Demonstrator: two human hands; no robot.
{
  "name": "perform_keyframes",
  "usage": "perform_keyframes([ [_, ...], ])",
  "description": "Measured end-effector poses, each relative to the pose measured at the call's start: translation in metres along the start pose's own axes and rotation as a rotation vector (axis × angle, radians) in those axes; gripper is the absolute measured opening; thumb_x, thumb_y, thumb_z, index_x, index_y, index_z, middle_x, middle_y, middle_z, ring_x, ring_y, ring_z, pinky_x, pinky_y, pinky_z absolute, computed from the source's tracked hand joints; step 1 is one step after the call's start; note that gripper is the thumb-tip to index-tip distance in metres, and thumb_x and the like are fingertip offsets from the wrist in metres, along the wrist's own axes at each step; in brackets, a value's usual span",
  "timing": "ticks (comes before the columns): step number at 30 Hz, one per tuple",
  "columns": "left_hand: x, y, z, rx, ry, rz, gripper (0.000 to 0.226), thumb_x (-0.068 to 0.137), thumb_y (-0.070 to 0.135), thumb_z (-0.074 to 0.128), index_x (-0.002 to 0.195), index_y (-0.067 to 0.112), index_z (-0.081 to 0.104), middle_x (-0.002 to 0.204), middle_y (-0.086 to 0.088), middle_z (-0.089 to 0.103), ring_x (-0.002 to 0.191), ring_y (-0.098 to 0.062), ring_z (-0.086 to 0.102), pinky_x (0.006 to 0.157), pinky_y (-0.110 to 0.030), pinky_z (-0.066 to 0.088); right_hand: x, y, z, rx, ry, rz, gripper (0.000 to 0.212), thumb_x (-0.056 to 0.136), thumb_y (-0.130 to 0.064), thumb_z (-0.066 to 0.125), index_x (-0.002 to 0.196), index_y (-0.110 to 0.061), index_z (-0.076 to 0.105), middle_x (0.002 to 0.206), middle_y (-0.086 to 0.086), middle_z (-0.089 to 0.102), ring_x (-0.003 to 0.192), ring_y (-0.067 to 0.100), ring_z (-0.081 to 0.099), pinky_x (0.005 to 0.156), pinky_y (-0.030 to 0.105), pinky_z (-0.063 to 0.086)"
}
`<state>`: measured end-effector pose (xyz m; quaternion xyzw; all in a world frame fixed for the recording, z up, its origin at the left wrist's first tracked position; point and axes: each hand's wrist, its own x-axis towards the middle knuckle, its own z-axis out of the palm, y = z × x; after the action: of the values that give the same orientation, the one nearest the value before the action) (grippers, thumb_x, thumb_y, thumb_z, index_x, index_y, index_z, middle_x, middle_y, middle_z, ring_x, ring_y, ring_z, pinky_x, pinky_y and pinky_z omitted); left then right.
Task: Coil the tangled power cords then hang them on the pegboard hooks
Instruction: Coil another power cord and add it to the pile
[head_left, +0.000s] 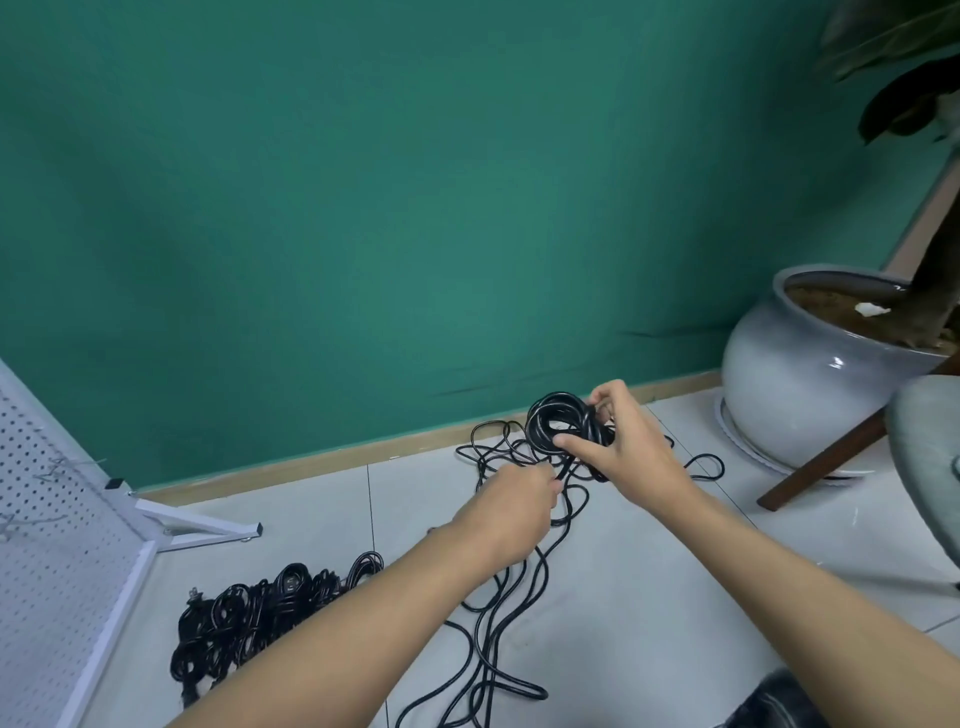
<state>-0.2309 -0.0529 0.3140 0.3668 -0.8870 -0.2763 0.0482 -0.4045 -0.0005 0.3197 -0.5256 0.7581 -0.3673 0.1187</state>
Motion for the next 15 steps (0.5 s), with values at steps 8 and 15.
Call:
perform_keyframes([
  [8, -0.013, -0.014, -0.05, 0.38, 0.081, 0.288, 0.019, 0.107, 0.032, 0.046, 0.106, 0.019, 0.06, 0.108, -0.003, 0.067, 0.1, -0.029, 0.062, 0.08, -0.044, 0.051, -0.003, 0.004, -0.001, 0.015, -0.105, -0.065, 0.049, 0.076, -0.06, 0.081, 0.106, -0.033, 0.054, 0.093, -0.004, 0.058, 0.088, 0.011, 0.053, 0.071, 0.018, 0.039],
  [15, -0.015, -0.026, -0.073, 0.125, 0.256, 0.422, 0.01, 0.097, 0.035, 0.067, 0.099, 0.032, 0.076, 0.095, 0.013, 0.067, 0.088, -0.009, 0.059, 0.071, -0.031, 0.043, -0.015, -0.008, 0.007, 0.237, -0.506, -0.121, 0.02, 0.099, -0.038, 0.066, 0.114, -0.03, 0.055, 0.086, -0.004, 0.059, 0.067, 0.012, 0.056, 0.065, 0.027, 0.043],
])
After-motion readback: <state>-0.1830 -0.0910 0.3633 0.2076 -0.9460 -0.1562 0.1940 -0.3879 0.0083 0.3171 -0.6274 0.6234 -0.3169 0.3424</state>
